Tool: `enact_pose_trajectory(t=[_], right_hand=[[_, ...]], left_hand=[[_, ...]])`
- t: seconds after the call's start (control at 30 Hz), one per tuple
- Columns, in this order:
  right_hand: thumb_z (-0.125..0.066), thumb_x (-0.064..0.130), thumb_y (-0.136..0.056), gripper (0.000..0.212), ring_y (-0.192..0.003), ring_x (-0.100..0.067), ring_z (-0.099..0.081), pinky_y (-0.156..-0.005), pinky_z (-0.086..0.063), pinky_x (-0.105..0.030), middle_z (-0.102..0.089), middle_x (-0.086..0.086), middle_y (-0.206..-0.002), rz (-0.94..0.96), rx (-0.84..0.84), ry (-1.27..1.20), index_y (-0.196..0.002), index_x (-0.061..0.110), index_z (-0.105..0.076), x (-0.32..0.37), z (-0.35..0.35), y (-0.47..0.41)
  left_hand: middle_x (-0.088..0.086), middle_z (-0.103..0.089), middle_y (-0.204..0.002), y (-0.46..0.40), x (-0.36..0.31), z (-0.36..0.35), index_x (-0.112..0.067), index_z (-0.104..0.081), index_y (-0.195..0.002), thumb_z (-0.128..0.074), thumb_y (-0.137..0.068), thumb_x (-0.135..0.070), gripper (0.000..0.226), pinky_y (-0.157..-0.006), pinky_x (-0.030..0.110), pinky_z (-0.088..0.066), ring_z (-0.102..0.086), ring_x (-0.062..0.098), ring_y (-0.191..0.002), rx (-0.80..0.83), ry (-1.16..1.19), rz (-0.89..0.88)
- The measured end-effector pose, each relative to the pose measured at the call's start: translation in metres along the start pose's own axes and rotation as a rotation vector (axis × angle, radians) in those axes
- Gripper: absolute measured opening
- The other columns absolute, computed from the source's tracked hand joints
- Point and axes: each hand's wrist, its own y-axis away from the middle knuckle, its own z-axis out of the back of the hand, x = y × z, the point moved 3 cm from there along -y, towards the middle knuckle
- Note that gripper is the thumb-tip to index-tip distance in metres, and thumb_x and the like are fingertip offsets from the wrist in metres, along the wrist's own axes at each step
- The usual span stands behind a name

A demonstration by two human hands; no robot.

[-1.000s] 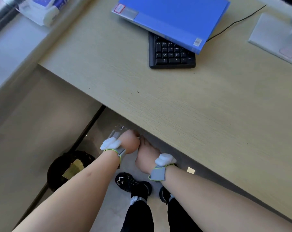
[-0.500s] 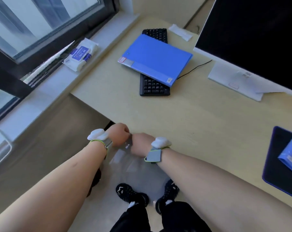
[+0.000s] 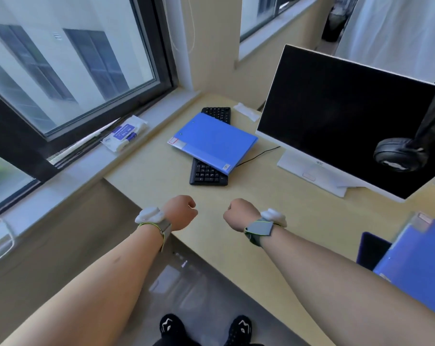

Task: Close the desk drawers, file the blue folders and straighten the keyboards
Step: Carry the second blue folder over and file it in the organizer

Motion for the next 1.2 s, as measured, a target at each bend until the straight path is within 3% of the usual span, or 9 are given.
enact_pose_trajectory(t=[0.2,0.33,0.53,0.63,0.7,0.8,0.9,1.0,1.2], right_hand=[[-0.047,0.006,-0.086,0.025,-0.073,-0.025,-0.039,-0.046,-0.024,-0.030,-0.037,-0.007,-0.066,-0.040,-0.046,-0.092,-0.064,0.015,-0.041,-0.023,0.026,-0.008],[-0.045,0.012,-0.090,0.016,-0.079,-0.026,-0.051,-0.072,-0.050,-0.039,-0.059,-0.014,-0.088,-0.101,-0.112,-0.339,-0.091,0.009,-0.060,-0.033,0.035,-0.027],[-0.047,0.019,-0.088,0.032,-0.086,-0.033,-0.067,-0.082,-0.058,-0.048,-0.071,-0.022,-0.103,-0.193,-0.120,-0.572,-0.104,0.000,-0.068,-0.042,0.037,-0.073],[-0.048,0.019,-0.089,0.028,-0.095,-0.037,-0.071,-0.082,-0.060,-0.049,-0.072,-0.021,-0.102,-0.222,-0.140,-0.656,-0.100,0.002,-0.067,-0.042,0.041,-0.091],[-0.049,0.018,-0.091,0.020,-0.085,-0.035,-0.072,-0.078,-0.060,-0.045,-0.073,-0.019,-0.095,-0.249,-0.142,-0.724,-0.093,0.006,-0.065,-0.042,0.043,-0.098],[-0.057,0.017,-0.080,0.010,-0.066,-0.030,-0.061,-0.060,-0.050,-0.039,-0.063,-0.016,-0.076,-0.291,-0.113,-0.804,-0.078,0.008,-0.058,-0.034,0.044,-0.118],[-0.058,0.020,-0.077,0.013,-0.065,-0.027,-0.055,-0.059,-0.042,-0.038,-0.056,-0.016,-0.074,-0.308,-0.110,-0.829,-0.077,0.007,-0.056,-0.027,0.042,-0.144],[-0.062,0.032,-0.072,0.024,-0.064,-0.028,-0.049,-0.059,-0.043,-0.038,-0.053,-0.011,-0.066,-0.353,-0.152,-0.870,-0.065,0.011,-0.053,-0.014,0.042,-0.166],[-0.062,0.020,-0.084,0.032,-0.063,-0.026,-0.040,-0.062,-0.038,-0.036,-0.042,-0.001,-0.057,-0.377,-0.244,-0.924,-0.061,0.013,-0.042,0.008,0.052,-0.191]], left_hand=[[0.000,-0.065,-0.118,-0.006,-0.024,-0.002,-0.018,-0.057,-0.134,-0.058,-0.093,-0.026,0.042,-0.083,0.032,-0.054,-0.063,0.021,-0.098,-0.008,-0.005,-0.020],[0.001,-0.063,-0.127,-0.024,-0.040,-0.002,-0.019,-0.053,-0.138,-0.058,-0.094,-0.026,0.045,-0.080,0.028,-0.047,-0.059,0.017,-0.093,-0.013,-0.013,-0.046],[0.001,-0.062,-0.126,-0.062,-0.061,-0.003,-0.019,-0.052,-0.139,-0.056,-0.096,-0.027,0.044,-0.080,0.029,-0.049,-0.059,0.017,-0.093,0.059,-0.026,-0.091],[-0.002,-0.062,-0.106,-0.083,-0.067,-0.001,-0.018,-0.056,-0.131,-0.056,-0.093,-0.025,0.039,-0.071,0.029,-0.050,-0.060,0.015,-0.083,0.086,-0.055,-0.105],[-0.003,-0.057,-0.096,-0.094,-0.069,0.002,-0.016,-0.058,-0.126,-0.055,-0.093,-0.023,0.034,-0.060,0.026,-0.042,-0.055,0.013,-0.074,0.098,-0.064,-0.107],[0.001,-0.061,-0.098,-0.117,-0.070,0.011,-0.015,-0.060,-0.115,-0.054,-0.092,-0.022,0.024,-0.065,0.029,-0.046,-0.058,0.020,-0.081,0.108,-0.069,-0.108],[0.003,-0.061,-0.093,-0.137,-0.065,0.017,-0.017,-0.056,-0.095,-0.055,-0.092,-0.022,0.006,-0.064,0.029,-0.044,-0.053,0.018,-0.074,0.102,-0.062,-0.103],[0.000,-0.060,-0.088,-0.160,-0.054,0.023,-0.018,-0.056,-0.097,-0.056,-0.092,-0.023,0.007,-0.061,0.027,-0.043,-0.053,0.018,-0.071,0.108,-0.001,-0.068],[0.007,-0.059,-0.077,-0.188,-0.044,0.030,-0.020,-0.052,-0.083,-0.058,-0.089,-0.020,0.008,-0.060,0.031,-0.044,-0.053,0.023,-0.064,0.105,0.216,0.041]])
